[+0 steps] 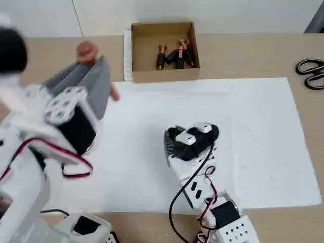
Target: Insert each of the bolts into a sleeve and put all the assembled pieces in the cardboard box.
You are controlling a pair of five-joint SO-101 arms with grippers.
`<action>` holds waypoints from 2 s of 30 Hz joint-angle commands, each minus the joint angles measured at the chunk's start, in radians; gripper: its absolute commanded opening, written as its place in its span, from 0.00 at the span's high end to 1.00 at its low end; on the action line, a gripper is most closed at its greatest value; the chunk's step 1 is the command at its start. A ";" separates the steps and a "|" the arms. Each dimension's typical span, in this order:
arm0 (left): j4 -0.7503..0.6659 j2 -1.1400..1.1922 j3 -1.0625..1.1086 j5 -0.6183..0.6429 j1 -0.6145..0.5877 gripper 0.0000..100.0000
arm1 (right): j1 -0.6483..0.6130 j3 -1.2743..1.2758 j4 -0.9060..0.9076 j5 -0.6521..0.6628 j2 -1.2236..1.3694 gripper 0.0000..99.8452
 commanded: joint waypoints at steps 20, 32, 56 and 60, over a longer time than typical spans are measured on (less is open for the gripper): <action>-0.864 -0.046 1.213 0.061 0.107 0.99 | -0.015 0.008 -0.001 -0.006 -0.021 1.00; -0.761 -0.048 1.214 0.135 0.173 0.99 | -0.016 0.008 -0.004 -0.006 -0.021 1.00; -0.965 -0.250 1.524 0.133 0.207 0.99 | -0.016 0.008 0.001 -0.006 -0.021 1.00; -0.967 -0.245 1.538 0.115 0.209 0.99 | -0.016 0.008 0.001 -0.006 -0.021 1.00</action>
